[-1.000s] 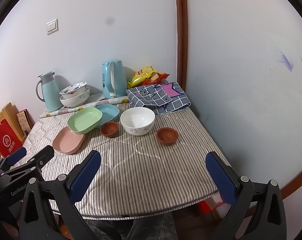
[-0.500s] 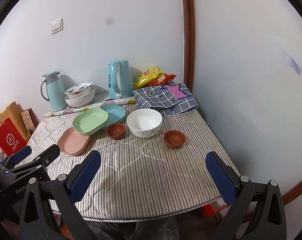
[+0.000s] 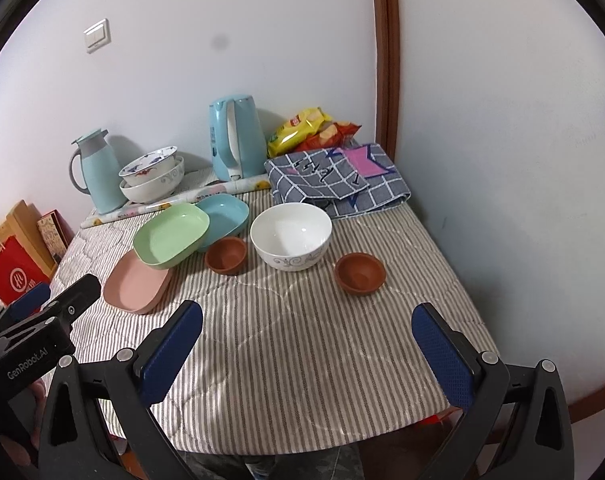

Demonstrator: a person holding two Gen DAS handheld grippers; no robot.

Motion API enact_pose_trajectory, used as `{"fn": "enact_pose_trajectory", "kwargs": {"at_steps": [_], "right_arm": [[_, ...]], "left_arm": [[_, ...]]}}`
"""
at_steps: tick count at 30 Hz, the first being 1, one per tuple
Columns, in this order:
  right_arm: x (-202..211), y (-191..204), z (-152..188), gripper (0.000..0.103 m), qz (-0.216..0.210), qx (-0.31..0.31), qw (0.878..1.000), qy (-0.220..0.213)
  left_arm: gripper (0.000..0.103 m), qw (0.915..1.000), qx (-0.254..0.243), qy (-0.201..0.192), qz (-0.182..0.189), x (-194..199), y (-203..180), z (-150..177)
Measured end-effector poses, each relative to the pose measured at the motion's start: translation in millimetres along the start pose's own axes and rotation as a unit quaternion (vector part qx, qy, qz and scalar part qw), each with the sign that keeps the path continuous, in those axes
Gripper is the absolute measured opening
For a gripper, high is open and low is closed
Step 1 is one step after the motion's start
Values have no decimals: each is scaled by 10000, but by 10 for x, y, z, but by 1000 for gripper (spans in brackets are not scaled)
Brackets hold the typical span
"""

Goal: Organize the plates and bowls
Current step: 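Move the left tool to the green square plate and grasp its rim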

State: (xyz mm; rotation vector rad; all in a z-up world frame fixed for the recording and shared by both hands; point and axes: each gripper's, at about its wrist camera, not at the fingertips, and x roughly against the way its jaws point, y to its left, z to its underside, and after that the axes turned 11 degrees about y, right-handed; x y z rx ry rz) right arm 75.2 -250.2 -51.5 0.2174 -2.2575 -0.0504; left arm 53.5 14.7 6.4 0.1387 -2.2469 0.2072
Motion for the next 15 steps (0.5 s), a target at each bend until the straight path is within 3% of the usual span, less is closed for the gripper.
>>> {"fn": "enact_pose_trajectory", "kwargs": {"at_steps": [9,15], "right_arm": [[-237,113,-265,103,293,372,9989,50],[-492,157,-512,103,-172,330,9991,222]], "left_arm": [[103,9998,91,134,-130,-262,24,-298],[103,9993,83,291,-198,-506,73,-477]]}}
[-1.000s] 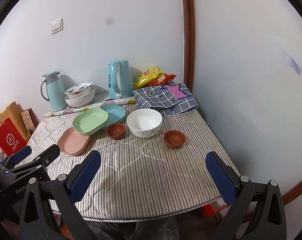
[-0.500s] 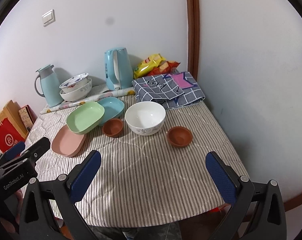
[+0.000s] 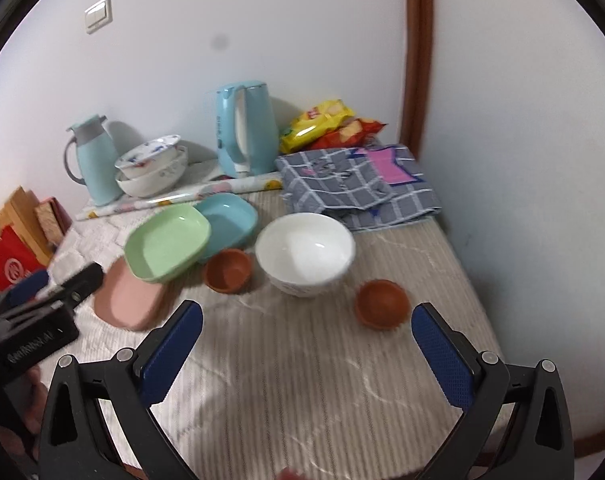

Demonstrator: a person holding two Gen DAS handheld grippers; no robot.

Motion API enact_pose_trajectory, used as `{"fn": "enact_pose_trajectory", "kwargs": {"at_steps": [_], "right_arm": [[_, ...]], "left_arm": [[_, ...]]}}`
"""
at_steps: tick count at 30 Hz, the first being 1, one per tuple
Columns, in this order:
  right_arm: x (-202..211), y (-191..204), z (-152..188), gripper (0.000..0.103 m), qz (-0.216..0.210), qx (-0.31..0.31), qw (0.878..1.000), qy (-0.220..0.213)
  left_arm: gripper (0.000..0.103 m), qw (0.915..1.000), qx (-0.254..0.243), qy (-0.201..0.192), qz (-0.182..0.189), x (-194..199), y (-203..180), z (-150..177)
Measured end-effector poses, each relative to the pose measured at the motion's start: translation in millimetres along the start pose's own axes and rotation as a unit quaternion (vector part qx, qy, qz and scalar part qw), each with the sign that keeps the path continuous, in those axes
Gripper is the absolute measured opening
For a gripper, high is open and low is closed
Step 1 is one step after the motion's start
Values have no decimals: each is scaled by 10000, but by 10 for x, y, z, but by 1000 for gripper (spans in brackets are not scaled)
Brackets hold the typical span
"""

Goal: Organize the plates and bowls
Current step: 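Move the left tool to the green square plate and grasp its rim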

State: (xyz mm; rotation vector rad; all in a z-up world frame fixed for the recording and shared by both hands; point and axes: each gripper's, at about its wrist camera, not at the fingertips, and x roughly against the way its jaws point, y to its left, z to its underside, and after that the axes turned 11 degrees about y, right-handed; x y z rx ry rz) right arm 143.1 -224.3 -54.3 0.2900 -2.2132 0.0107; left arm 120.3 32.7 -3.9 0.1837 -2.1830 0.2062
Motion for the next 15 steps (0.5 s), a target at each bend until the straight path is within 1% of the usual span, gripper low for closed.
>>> {"fn": "enact_pose_trajectory", "kwargs": {"at_steps": [2,4,8,10,12,15], "right_arm": [[-97,49,-99,103,-114,49,9999,42],[-192,118,-192,102,-136,133,9998,90],[-339,252,-344,101,-224,207,9995,38],[-427,307,-429,101,-302,241,9992,84],[-536,383,-522,100,-354,283,9989,131],[-692,476,-642,97,-419,335,9984,190]], "left_arm": [[103,10000,20,56,-37,-88,42,-68],[102,9999,24,105,-10,-166,80,-128],[101,9992,187,353,59,-383,240,-281],[96,9988,215,431,-12,-465,292,-334],[96,9984,272,495,-70,-555,373,-390],[96,9978,364,546,-65,-683,505,-466]]}}
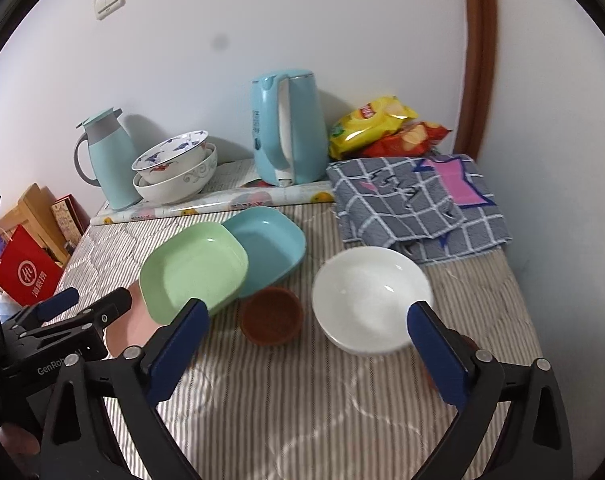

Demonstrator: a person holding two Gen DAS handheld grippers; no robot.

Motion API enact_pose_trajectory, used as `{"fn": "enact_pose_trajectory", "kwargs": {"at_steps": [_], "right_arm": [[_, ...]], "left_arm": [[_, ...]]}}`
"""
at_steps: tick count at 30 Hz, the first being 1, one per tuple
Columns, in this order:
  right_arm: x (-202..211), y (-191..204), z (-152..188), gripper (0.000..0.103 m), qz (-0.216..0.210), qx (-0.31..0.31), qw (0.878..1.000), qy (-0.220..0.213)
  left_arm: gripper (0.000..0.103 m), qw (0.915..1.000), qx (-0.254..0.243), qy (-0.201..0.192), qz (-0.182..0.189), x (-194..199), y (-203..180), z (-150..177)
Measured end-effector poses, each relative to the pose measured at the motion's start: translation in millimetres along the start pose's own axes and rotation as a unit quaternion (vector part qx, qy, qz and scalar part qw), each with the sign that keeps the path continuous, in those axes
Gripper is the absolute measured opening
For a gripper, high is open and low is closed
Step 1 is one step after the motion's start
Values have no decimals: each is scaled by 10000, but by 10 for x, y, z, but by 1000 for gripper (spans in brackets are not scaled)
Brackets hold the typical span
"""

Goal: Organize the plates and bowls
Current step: 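Move the left tool to the green square plate and grasp its rim, then lift the green plate with the left tool over the pink plate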

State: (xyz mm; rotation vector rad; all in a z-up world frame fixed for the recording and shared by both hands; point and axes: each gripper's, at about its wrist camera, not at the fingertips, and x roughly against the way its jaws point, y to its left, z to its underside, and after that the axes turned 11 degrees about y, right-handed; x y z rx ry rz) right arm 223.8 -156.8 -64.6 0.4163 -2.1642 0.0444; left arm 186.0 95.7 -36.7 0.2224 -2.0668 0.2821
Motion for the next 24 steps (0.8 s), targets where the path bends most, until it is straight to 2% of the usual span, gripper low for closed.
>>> {"fn": "enact_pose_trajectory", "kwargs": {"at_steps": [3,5,9,11,15,18,21,24], "right_arm": [[-188,89,-116,90,-49,105,9998,148],[-330,161,-196,78,-116,239,9993,274],[-563,251,-301,74,-179,372,9983,418],[-681,272,-338,67,-265,360,9978,492],[-932,327,-397,63,-335,356,9961,735],[-1070,341,-414,56,-374,341,9948,886],[-1204,350,-432,51,-487,249,9930,1047],[-1299,384,-442,50,-573,225,9914,1157]], "left_arm": [[96,9999,113,68,35,-150,107,-99],[96,9997,229,132,5,-263,173,-165],[93,9996,212,171,-74,-446,208,-276],[91,9996,164,213,-70,-556,210,-336],[78,9995,88,290,22,-743,213,-411],[67,9992,169,337,98,-876,239,-478],[60,9988,125,445,138,-1010,240,-542],[59,9986,91,486,174,-1098,247,-591]]}}
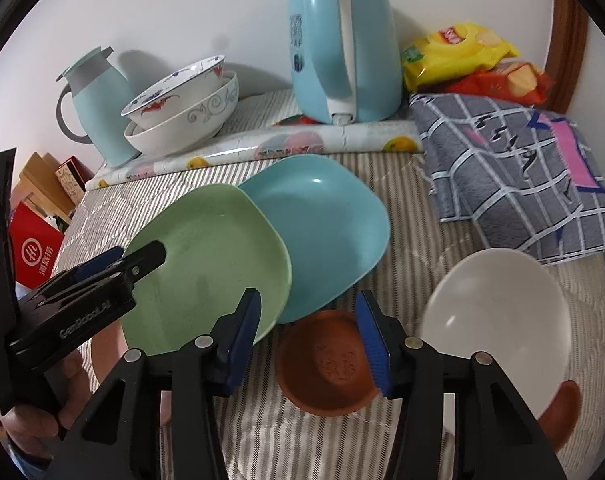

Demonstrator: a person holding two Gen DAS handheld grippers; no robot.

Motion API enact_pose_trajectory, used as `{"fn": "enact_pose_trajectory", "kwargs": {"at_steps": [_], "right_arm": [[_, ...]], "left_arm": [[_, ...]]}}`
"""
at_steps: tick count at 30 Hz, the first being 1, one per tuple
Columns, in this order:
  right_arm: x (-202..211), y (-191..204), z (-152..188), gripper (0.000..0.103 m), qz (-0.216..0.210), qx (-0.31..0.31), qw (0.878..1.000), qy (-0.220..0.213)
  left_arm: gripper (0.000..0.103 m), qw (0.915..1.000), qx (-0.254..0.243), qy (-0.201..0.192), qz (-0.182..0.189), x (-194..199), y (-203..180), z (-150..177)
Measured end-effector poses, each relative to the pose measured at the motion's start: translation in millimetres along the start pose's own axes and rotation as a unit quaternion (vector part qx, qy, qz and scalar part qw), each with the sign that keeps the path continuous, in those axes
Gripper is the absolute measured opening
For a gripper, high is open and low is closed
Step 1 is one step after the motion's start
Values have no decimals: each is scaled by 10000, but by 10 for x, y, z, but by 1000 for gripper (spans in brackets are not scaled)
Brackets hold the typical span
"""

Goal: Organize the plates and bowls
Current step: 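Lift the green plate with the left tool over the pink plate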

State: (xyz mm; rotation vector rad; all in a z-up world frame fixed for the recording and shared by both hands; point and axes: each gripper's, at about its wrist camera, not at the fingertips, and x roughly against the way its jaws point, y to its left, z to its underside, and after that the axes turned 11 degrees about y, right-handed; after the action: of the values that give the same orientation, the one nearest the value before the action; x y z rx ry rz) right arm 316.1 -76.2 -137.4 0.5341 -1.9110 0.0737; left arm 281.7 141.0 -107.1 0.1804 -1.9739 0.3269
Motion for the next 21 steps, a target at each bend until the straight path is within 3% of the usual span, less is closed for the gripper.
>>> {"fn": "enact_pose_trajectory", "kwargs": {"at_steps": [6,9,12,21], "right_arm": [[-141,66,-61,48,-6,-13,9998,176],[-219,60,-78,35,-87,-84,9995,308],[-290,66,-90,14,-49,-89,9992,384],[-220,114,-99,10,154,-99,9998,89]], "left_arm": [[38,9997,-60,196,111,-126,20,-78],[29,9997,-40,199,118,-138,47,-81],[15,9996,-70,190,181,-135,74,-71],[11,9995,4,69,313,18,147,25]]}}
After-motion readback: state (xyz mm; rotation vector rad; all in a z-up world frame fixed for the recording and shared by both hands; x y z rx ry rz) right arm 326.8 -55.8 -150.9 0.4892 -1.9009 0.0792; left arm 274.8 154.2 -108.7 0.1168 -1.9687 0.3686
